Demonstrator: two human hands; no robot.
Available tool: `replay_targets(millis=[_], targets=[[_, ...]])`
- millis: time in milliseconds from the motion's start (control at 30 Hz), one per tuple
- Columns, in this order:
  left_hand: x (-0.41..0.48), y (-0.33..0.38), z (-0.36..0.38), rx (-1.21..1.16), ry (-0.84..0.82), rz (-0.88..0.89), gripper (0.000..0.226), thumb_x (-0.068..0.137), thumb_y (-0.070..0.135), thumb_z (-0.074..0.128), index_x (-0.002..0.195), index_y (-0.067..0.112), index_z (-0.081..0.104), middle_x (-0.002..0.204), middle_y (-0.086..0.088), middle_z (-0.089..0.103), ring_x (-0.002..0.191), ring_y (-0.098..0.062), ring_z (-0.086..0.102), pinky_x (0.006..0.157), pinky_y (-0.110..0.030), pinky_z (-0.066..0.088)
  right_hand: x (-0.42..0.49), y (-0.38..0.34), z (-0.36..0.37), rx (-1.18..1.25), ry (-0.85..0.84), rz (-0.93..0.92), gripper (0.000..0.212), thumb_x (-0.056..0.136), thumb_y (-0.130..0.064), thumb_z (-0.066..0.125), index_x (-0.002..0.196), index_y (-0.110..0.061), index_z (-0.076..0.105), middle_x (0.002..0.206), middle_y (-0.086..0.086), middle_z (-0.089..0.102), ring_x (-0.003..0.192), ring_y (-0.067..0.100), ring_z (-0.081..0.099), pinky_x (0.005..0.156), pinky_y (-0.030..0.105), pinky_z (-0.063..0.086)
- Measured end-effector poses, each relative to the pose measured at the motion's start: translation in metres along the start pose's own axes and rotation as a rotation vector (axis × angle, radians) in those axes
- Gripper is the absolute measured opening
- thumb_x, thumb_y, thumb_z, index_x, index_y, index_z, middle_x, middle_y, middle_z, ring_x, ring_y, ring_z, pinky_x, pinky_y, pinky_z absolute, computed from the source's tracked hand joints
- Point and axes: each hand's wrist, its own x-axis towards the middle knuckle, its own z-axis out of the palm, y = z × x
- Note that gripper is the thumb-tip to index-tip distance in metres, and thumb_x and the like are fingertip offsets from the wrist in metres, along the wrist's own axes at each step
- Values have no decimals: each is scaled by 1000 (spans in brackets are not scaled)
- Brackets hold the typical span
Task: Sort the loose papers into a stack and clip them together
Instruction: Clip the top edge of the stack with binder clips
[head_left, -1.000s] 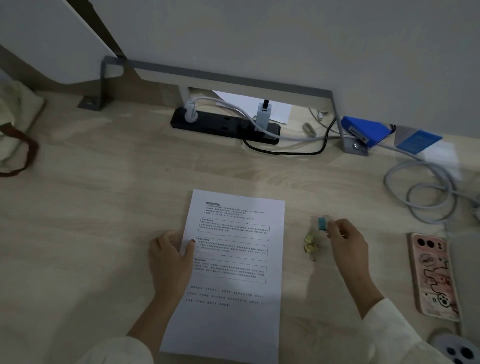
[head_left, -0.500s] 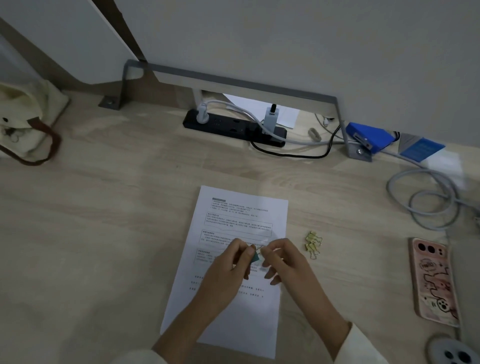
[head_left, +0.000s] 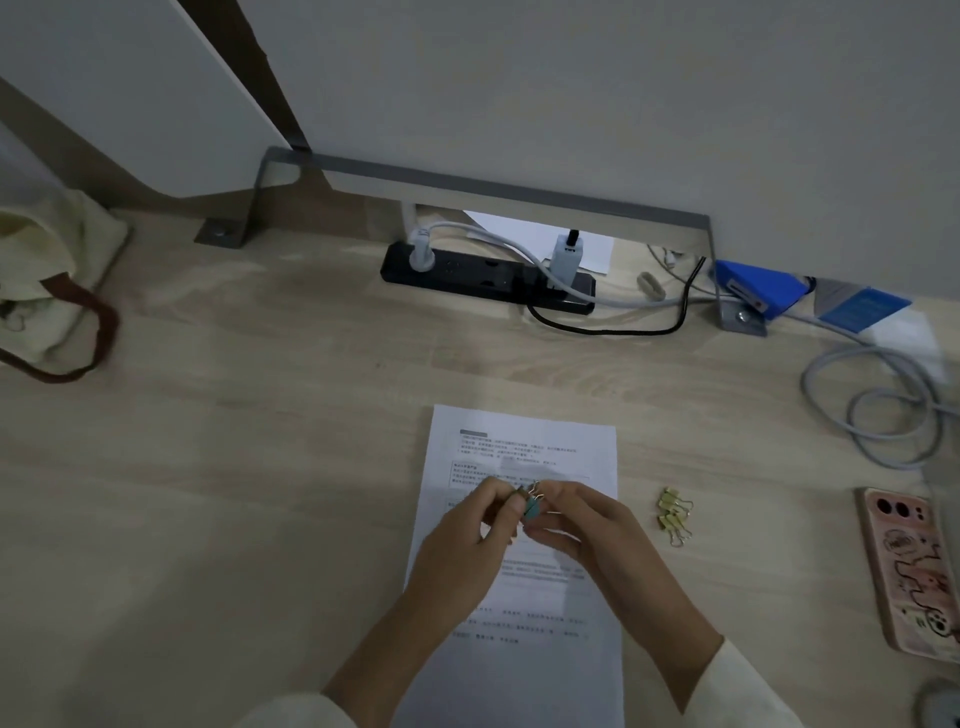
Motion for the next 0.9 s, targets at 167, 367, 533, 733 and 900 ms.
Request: replay_targets(millis=[167, 367, 533, 733, 900], targets=[[32, -12, -35, 245, 356, -23, 18, 89, 37, 52, 102, 24, 53, 104, 10, 53, 93, -5, 52, 67, -15, 37, 30, -7, 7, -55, 115, -26, 21, 86, -18, 60, 95, -1, 69, 98, 17, 70, 82, 19, 67, 76, 22, 57], [65, -33, -43, 536, 264, -150, 53, 81, 46, 58, 122, 18, 39, 126, -1, 40, 116, -18, 39, 89, -26, 35, 53, -9, 10, -83, 147, -22, 23, 86, -17, 59, 101, -1, 67, 103, 21, 67, 85, 19, 63, 74, 19, 56], [75, -39, -37, 536, 262, -218, 54, 79, 44, 60, 119, 15, 39, 123, -2, 42, 114, -19, 40, 87, -26, 33, 66, -6, 11, -129, 156, 1, 25, 85, -21, 61, 102, -4, 68, 102, 18, 69, 86, 18, 65, 81, 23, 55], [76, -48, -28, 549, 297, -232, 52, 79, 42, 61, 117, 14, 39, 120, -2, 42, 110, -18, 39, 82, -24, 32, 76, -2, 10, -145, 172, 25, 25, 85, -22, 62, 102, -5, 68, 95, 15, 70, 85, 18, 66, 80, 22, 57], [79, -48, -24, 552, 298, -247, 53, 80, 40, 60, 119, 11, 39, 122, -3, 42, 113, -20, 39, 85, -28, 37, 82, 3, 9, -132, 192, 50, 15, 85, -21, 62, 92, -10, 70, 90, 10, 70, 84, 17, 65, 82, 21, 56]])
